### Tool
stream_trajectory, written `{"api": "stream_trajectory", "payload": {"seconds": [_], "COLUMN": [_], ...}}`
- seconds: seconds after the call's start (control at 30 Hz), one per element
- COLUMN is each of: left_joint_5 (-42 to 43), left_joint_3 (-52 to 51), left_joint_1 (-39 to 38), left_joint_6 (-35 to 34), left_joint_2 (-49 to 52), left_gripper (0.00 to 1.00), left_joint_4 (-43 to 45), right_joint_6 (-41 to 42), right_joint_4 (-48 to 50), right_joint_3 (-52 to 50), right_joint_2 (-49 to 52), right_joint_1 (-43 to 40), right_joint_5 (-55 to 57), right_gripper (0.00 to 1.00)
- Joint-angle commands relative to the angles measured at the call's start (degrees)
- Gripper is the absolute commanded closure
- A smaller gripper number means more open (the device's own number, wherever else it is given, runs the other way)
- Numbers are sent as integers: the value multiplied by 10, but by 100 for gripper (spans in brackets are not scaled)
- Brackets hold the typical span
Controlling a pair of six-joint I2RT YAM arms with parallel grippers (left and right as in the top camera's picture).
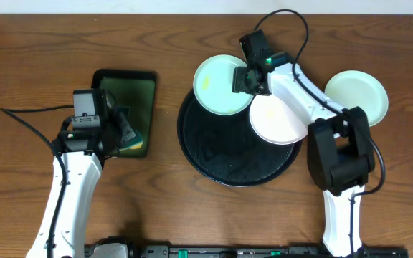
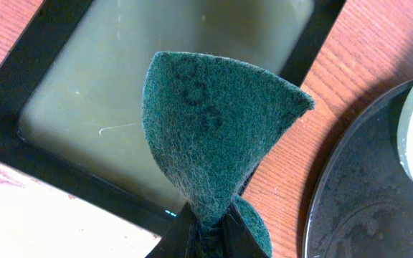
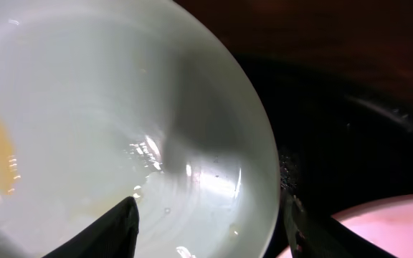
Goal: Clean dirty plates on tray and stack at the side
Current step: 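Reach right gripper back and grip the rim of the upper green plate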
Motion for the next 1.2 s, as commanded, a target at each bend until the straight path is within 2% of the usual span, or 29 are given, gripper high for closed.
{"api": "stream_trajectory", "payload": {"seconds": [0.0,0.13,0.33,0.43,0.5,0.7,1.0,1.17], "left_joint_5": [5,5,5,5,5,6,40,56], "left_joint_3": [-6,-6,-6,-6,-6,-6,-6,-6], "left_joint_1": [2,2,2,2,2,2,1,1], "left_joint_6": [10,10,10,10,10,10,28,28], "left_joint_2": [-3,-3,-3,-3,-3,-3,-3,-3], "left_gripper": [92,92,92,92,92,92,92,92], "left_joint_4": [-8,-8,-8,-7,-7,-7,0,11], "right_joint_6": [31,28,8,4,4,-71,-195,-221], "right_joint_4": [-1,2,10,2,-7,-58,-235,-232], "right_joint_3": [7,7,9,18,28,74,103,55], "right_joint_2": [28,34,34,34,33,21,-17,-16], "right_joint_1": [0,3,13,16,16,16,17,16], "right_joint_5": [15,-6,-7,-9,-14,-86,-96,-91], "right_gripper": [38,41,62,79,97,99,99,99]}}
